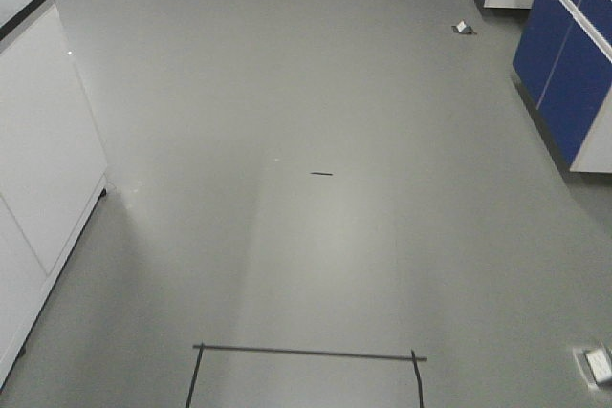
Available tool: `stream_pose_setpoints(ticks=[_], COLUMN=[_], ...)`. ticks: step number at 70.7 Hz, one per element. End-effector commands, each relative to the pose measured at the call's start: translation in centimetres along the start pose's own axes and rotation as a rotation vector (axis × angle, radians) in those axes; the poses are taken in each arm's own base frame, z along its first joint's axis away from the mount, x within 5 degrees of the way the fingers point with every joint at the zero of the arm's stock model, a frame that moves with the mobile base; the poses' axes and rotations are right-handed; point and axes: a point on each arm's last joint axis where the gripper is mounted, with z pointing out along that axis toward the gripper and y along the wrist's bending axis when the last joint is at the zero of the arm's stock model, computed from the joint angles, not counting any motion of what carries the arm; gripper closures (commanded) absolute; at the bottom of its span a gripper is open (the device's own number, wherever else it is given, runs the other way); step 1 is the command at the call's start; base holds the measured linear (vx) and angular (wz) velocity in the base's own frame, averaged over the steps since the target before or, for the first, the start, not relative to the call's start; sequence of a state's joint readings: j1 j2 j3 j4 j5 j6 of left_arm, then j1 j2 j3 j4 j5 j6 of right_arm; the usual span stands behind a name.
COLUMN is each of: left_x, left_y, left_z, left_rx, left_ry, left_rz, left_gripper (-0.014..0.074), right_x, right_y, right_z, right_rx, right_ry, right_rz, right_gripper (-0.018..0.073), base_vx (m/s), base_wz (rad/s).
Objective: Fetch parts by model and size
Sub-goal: 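Drive the base away from the bench holding both buttons, then drive the base to the bench with the red tray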
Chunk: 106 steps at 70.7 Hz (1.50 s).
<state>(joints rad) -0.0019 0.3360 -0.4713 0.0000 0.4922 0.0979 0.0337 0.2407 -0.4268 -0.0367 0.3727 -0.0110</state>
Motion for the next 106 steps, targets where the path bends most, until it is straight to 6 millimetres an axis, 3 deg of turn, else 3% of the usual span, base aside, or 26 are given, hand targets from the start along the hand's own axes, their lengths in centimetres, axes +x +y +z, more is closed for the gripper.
stream_pose_setpoints(ticks=[1, 106], left_x=[-1.47, -1.47], left_y=[0.09, 0.09], left_z=[-0.22, -0.22], left_rx=[-0.002, -0.002], left_ry=[-0.096, -0.096], left_rz=[-0.001, -0.001], left_gripper=[0.0601, 0.0601], right_x=[-1.60, -1.60], right_y=[-0.10, -0.10], right_z=[-0.18, -0.18], right_rx=[0.011, 0.011], right_ry=[-0.105, -0.105], right_rz=[-0.006, -0.006], right_gripper=[0.0568, 0.0568], base_vx=[0.47, 0.51], base_wz=[0.10, -0.05])
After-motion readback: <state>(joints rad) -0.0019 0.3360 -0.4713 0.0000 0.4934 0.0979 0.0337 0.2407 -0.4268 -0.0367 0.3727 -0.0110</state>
